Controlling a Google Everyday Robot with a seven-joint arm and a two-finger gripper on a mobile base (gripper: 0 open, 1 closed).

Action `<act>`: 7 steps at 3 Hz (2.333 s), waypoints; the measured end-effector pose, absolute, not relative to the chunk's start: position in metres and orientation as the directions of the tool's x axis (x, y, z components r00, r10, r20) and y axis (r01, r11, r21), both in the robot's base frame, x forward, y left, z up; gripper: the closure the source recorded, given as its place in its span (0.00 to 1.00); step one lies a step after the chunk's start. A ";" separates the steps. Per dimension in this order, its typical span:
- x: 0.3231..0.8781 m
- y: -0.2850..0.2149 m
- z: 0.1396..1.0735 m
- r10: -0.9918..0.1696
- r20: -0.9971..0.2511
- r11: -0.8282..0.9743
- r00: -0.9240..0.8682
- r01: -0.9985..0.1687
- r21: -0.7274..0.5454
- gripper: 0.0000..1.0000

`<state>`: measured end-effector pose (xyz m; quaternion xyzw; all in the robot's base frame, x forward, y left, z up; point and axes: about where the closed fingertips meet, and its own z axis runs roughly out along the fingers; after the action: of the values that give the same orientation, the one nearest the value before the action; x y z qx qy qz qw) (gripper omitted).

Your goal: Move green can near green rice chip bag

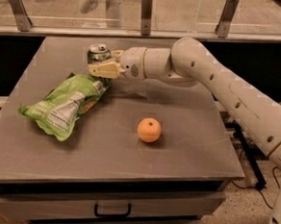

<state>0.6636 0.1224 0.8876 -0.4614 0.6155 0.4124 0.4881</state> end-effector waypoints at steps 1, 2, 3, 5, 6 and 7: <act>0.663 0.130 0.881 -0.158 -0.982 0.234 -0.107 -0.970 0.068 0.51; 0.664 0.130 0.881 -0.159 -0.981 0.234 -0.108 -0.970 0.069 0.29; 0.664 0.130 0.881 -0.159 -0.981 0.234 -0.108 -0.970 0.069 0.05; 0.666 0.115 0.899 -0.127 -0.979 0.323 -0.156 -0.940 0.108 0.00; 0.660 0.101 0.914 -0.097 -0.982 0.362 -0.163 -0.925 0.118 0.00; 0.640 0.043 0.928 -0.107 -0.981 0.476 -0.161 -0.875 0.092 0.00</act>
Offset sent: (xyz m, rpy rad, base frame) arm 0.0051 0.0059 -0.0087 -0.0014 0.0137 -0.0180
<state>0.6402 0.0429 0.9276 -0.3651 0.6724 0.3585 0.5349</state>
